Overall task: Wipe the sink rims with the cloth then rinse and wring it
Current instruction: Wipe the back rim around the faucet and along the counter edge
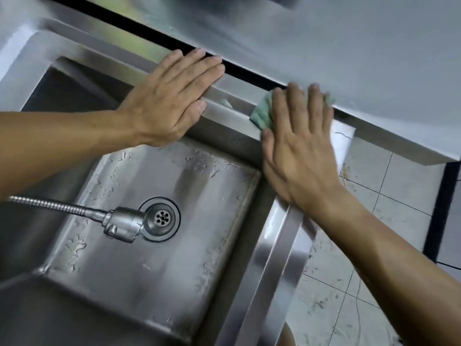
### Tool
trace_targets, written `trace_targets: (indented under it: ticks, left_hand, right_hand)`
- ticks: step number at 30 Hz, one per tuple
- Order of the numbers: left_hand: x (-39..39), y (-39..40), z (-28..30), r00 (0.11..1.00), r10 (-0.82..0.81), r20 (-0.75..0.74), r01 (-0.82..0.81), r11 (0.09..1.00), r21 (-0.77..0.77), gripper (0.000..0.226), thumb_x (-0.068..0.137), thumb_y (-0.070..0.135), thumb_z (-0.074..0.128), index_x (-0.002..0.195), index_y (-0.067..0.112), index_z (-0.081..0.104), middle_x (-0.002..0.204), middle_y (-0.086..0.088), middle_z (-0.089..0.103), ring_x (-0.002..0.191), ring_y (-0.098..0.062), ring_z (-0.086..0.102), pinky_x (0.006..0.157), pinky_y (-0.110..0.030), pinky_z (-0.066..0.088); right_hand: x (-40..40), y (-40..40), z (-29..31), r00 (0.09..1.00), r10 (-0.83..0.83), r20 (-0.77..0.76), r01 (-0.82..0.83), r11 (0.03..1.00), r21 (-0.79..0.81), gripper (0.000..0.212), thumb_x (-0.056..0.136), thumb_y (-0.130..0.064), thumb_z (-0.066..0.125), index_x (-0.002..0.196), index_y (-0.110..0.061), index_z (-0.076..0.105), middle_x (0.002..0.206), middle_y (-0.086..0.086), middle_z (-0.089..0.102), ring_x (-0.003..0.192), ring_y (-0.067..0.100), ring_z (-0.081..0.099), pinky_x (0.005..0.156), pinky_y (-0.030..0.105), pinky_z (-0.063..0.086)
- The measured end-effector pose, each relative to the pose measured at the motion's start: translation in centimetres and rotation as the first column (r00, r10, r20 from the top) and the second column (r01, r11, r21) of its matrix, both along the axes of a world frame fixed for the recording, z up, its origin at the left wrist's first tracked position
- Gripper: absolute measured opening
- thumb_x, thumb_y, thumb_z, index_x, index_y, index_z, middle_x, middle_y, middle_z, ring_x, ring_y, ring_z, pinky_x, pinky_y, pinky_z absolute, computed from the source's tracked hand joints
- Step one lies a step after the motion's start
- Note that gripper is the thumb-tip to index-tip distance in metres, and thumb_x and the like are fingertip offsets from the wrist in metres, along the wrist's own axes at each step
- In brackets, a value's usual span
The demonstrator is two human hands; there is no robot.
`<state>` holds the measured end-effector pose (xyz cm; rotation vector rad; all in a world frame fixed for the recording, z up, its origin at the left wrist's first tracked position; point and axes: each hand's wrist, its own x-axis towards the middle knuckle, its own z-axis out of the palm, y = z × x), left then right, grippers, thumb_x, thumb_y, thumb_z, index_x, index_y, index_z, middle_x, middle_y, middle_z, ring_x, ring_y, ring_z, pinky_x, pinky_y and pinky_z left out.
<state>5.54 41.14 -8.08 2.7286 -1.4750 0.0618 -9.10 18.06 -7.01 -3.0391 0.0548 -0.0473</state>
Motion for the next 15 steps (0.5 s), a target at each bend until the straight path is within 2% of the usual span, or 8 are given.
trace_targets:
  ticks: [3, 6, 10, 12, 15]
  left_hand:
    - [-2.8, -1.8, -0.5, 0.999, 0.041, 0.022, -0.040, 0.998, -0.053, 0.062, 0.107, 0.031, 0.025, 0.163, 0.005, 0.019, 0.171, -0.012, 0.016, 0.159, -0.028, 0.010, 0.129, -0.052, 0.010]
    - [-4.5, -3.3, -1.0, 0.991, 0.137, -0.002, -0.137, 0.985, -0.105, 0.061, 0.107, 0.031, 0.023, 0.163, 0.008, 0.020, 0.171, -0.011, 0.018, 0.159, -0.028, 0.011, 0.128, -0.052, 0.010]
    - [-4.7, -3.6, -1.0, 0.983, 0.180, -0.023, -0.182, 0.977, -0.110, 0.063, 0.105, 0.032, 0.023, 0.162, 0.006, 0.021, 0.170, -0.014, 0.019, 0.159, -0.030, 0.012, 0.129, -0.051, 0.008]
    - [-5.5, -4.7, -0.9, 0.980, 0.198, -0.028, -0.200, 0.975, -0.093, 0.064, 0.106, 0.035, 0.021, 0.163, 0.005, 0.016, 0.171, -0.015, 0.015, 0.159, -0.031, 0.008, 0.129, -0.051, 0.005]
    - [-6.9, -6.8, -1.1, 0.978, 0.209, -0.010, -0.209, 0.973, -0.097, 0.063, 0.107, 0.036, 0.018, 0.164, 0.010, 0.013, 0.172, -0.010, 0.011, 0.160, -0.027, 0.005, 0.129, -0.049, 0.002]
  right_hand:
    - [1.2, 0.4, -0.3, 0.990, 0.142, 0.024, -0.143, 0.989, 0.048, 0.059, 0.110, -0.035, 0.029, 0.160, -0.003, 0.029, 0.168, 0.022, 0.023, 0.156, 0.046, 0.013, 0.126, 0.060, 0.012]
    - [-0.5, -4.0, 0.4, 0.953, 0.302, -0.007, -0.300, 0.951, 0.077, 0.058, 0.109, -0.034, 0.030, 0.162, -0.010, 0.027, 0.170, 0.014, 0.021, 0.158, 0.040, 0.010, 0.129, 0.053, 0.011]
    - [-6.7, -8.4, 1.3, 0.936, 0.339, -0.092, -0.326, 0.936, 0.131, 0.059, 0.108, -0.035, 0.026, 0.162, -0.009, 0.026, 0.172, 0.011, 0.015, 0.160, 0.033, 0.001, 0.129, 0.055, 0.010]
    - [-6.1, -9.0, 1.3, 0.919, 0.379, -0.111, -0.364, 0.922, 0.133, 0.061, 0.108, -0.036, 0.024, 0.163, -0.010, 0.023, 0.172, 0.012, 0.013, 0.160, 0.033, 0.001, 0.129, 0.053, 0.007]
    - [-2.3, -8.1, 1.3, 0.961, 0.265, -0.082, -0.253, 0.958, 0.137, 0.067, 0.102, -0.034, 0.028, 0.164, -0.011, 0.017, 0.173, 0.011, 0.009, 0.160, 0.033, 0.003, 0.130, 0.047, 0.002]
